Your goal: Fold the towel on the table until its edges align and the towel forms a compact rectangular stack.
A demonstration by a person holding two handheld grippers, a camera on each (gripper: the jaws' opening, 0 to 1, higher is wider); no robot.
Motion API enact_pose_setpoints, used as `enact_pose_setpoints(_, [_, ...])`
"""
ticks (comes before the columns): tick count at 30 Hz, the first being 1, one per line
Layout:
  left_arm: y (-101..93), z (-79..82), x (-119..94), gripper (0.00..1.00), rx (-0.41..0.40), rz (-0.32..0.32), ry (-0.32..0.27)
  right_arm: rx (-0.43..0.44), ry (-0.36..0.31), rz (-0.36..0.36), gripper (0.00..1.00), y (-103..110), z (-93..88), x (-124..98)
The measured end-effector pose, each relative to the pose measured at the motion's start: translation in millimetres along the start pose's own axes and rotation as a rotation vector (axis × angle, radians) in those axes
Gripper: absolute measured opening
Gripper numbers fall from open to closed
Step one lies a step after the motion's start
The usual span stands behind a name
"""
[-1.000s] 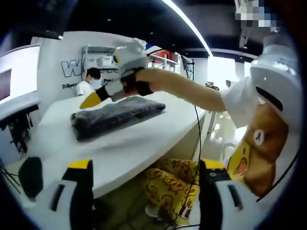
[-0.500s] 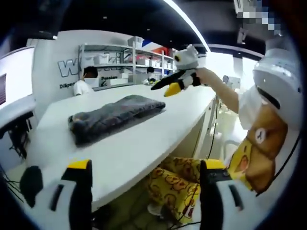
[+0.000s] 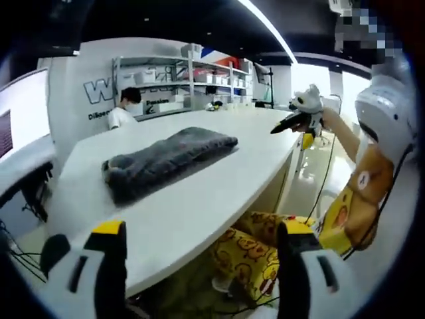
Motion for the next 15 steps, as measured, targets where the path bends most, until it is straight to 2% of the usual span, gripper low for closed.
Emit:
enact_pose_setpoints(4, [-2.4,-1.8,-4.8,0.99,0.002,0.017,0.028,0.016,-0.006,-0.005,1.0,-1.3,-9.5,-0.3])
enact_pose_setpoints(11, [-10.4,-2.6,-4.4,0.99,-0.001,0.013,0.04,0.018,0.007,0.0,0.99,-6.4,-11.7,4.2])
enact_pose_setpoints(15, [-10.5,-3.5,-2.3,0.99,-0.006,0.011,0.051,0.014,-0.013,0.015,0.99,-6.2,-9.1,4.8])
Point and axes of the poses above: the point that each gripper's makers call its tool centre point, and the gripper's own axes: x roughly forward along the fingers, y roughly to its left, z roughly out of its top, the point moved 9 cm from there along -x, roughly backward along the fingers, and after that the axes turned 10 degrees about z, right-handed, at the moved point
